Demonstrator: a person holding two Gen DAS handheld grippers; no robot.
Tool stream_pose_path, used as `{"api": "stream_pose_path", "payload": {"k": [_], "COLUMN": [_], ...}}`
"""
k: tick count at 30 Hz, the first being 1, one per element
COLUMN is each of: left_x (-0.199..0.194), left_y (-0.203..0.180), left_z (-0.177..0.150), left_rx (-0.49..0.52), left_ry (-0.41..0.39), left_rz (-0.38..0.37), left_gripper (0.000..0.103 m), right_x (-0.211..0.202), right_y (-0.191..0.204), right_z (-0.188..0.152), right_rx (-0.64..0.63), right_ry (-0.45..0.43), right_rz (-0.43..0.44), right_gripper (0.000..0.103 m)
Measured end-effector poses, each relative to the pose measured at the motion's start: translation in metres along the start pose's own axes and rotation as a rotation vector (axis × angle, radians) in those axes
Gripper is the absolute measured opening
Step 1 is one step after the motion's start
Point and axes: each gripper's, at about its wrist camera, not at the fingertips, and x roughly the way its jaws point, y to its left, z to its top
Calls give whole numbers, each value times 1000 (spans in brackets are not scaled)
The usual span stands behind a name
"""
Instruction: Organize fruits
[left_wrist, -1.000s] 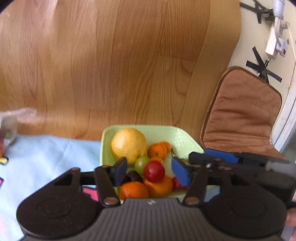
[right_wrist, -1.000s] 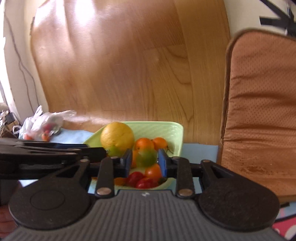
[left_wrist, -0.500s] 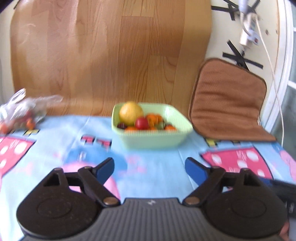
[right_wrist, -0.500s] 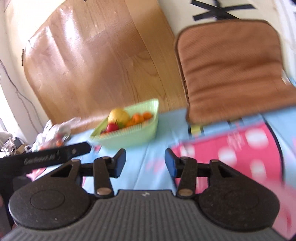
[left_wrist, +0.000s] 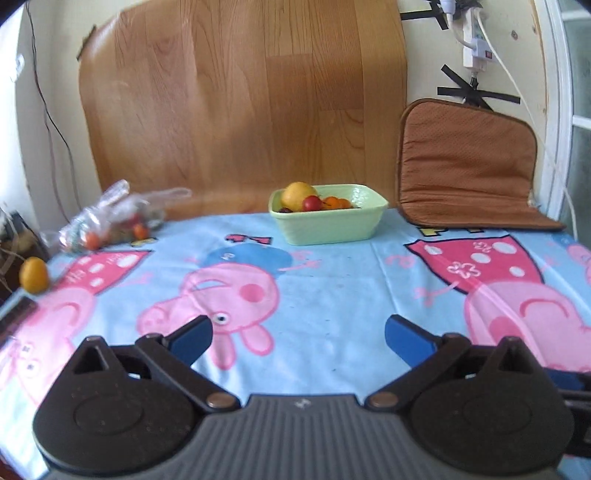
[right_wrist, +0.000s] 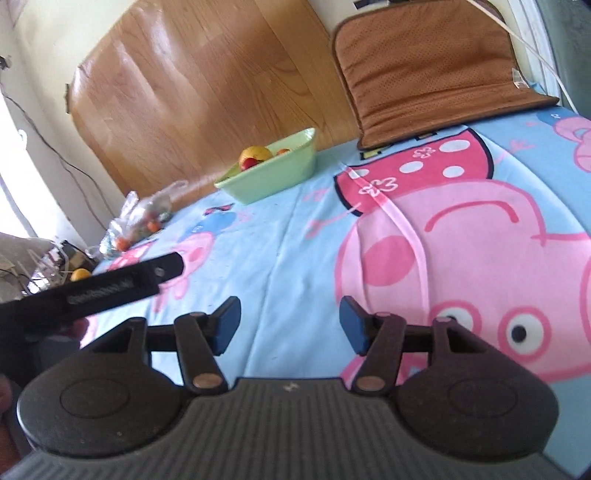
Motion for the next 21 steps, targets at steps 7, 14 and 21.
{"api": "stream_pose_path", "payload": {"k": [7, 14, 21], "left_x": [-18, -13, 8], "left_y": [-6, -7, -8], "left_z": [0, -7, -7], "left_rx": [25, 44, 25], "left_ry": [-35, -15, 33], "left_rz": [49, 74, 51], "left_gripper": [103, 103, 103], "right_x": [-18, -15, -9], "right_y": [13, 11, 3], "right_z": [-7, -10, -1], "right_rx": [-47, -45, -54], "right_ry": [-21, -14, -36], "right_rz": [27, 25, -1], "right_gripper": [64, 64, 68]}}
